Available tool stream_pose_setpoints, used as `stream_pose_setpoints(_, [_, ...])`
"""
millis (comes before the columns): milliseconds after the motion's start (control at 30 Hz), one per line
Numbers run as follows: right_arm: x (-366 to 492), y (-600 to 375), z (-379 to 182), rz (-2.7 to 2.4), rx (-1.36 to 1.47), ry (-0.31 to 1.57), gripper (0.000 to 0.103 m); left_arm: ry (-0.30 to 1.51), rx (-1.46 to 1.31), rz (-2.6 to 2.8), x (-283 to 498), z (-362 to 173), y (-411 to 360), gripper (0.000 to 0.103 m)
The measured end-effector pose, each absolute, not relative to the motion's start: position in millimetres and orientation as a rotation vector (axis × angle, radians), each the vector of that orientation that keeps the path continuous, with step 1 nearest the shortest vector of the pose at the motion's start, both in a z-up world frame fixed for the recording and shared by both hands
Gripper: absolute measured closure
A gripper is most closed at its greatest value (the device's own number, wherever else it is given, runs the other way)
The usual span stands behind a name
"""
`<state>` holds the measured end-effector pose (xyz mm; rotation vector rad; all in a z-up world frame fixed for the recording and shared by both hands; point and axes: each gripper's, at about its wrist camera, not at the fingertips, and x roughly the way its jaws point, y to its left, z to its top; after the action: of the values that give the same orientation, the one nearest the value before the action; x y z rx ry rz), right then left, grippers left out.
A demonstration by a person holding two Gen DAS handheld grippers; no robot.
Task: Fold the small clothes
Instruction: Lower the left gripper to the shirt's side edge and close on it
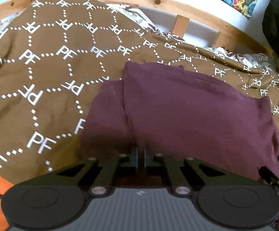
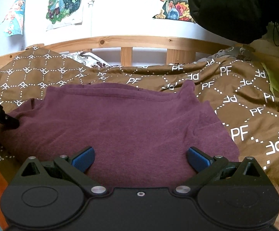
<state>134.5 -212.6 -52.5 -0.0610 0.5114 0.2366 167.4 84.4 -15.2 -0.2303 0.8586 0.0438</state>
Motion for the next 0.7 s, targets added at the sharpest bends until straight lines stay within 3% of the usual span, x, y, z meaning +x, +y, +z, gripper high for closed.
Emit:
stream_pose_setpoints(233, [132, -211, -50, 0.233, -0.075, 0.497, 0.001, 0.867, -0.219, 0.046, 157, -13, 91, 0.099])
stream_pose_setpoints(367, [131, -207, -51, 0.242, -0.087, 0.498, 0.001, 0.876, -0.204, 0.01, 159, -12, 87, 0.092])
stream_pose_setpoints(433, [131, -206, -51, 0.244, -0.09, 0.497, 0.001, 0.859, -0.213, -0.012, 156, -9, 88, 0.068])
stream_pose_setpoints(467, [130, -206, -50, 0.244, -0.092, 0.495, 0.001, 0.853, -0.22, -0.013, 154, -9, 89, 0.042])
stream_pose_setpoints(500, [130, -205, -50, 0.245, -0.095, 0.492, 0.001, 0.837, -0.226, -0.003, 151, -7, 91, 0.026])
stream_pose_setpoints(700, [130, -201, -51, 0.249, -0.105, 0.489, 0.001, 0.773, -0.193, 0.031, 148, -1, 96, 0.005])
